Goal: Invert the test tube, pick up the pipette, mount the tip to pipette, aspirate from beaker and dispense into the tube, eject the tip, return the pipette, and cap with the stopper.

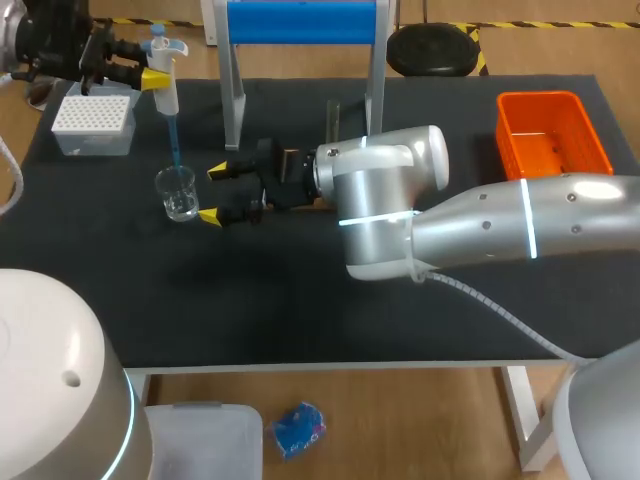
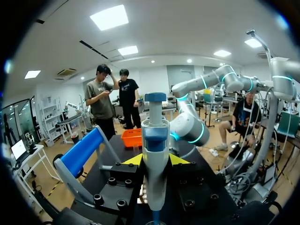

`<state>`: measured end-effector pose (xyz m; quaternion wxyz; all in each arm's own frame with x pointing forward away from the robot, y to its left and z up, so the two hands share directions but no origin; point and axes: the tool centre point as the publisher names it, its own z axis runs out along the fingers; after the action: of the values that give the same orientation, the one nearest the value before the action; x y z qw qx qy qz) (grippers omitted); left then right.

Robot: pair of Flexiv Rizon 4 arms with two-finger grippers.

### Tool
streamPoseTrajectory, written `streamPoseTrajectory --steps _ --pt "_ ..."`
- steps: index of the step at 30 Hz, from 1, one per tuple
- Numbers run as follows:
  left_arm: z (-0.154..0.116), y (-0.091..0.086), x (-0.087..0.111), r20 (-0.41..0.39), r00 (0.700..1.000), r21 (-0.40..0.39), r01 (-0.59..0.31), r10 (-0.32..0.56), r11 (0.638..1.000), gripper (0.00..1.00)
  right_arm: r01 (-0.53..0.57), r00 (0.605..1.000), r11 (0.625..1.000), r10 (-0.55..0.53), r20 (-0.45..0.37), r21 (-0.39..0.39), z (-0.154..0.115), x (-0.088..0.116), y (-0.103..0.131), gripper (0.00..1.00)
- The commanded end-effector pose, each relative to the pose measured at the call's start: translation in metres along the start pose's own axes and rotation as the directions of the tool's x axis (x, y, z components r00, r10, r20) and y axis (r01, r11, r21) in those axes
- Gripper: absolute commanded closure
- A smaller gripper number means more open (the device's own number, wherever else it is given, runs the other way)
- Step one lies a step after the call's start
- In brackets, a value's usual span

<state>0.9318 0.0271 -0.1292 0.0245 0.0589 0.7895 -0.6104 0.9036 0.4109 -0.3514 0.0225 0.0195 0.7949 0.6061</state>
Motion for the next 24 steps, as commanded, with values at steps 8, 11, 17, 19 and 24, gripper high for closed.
streamPoseTrajectory --steps 8,11,17,19,24 --pt "0.007 0.007 -0.001 0.005 1.0 -0.019 -0.021 0.021 1.0 1.0 0.001 1.0 1.0 -0.001 0.001 0.001 0.0 0.0 0.0 0.0" --pt "0.008 0.01 -0.002 0.011 0.999 -0.016 -0.03 0.03 0.999 1.0 0.001 1.0 1.0 -0.001 0.001 0.001 0.0 0.0 0.0 0.0" --pt "0.005 0.016 -0.001 0.027 0.998 -0.014 -0.053 0.053 0.999 1.0 0.001 1.0 1.0 -0.001 0.001 0.001 0.0 0.0 0.0 0.0" --pt "0.004 0.019 0.0 0.032 0.998 -0.011 -0.046 0.047 0.999 1.0 0.001 1.0 1.0 -0.001 0.001 0.001 0.0 0.0 0.0 0.0" --pt "0.003 0.026 0.002 0.034 0.999 -0.008 -0.039 0.039 0.999 1.0 0.001 1.0 1.0 -0.001 0.001 0.001 0.0 0.0 0.0 0.0"
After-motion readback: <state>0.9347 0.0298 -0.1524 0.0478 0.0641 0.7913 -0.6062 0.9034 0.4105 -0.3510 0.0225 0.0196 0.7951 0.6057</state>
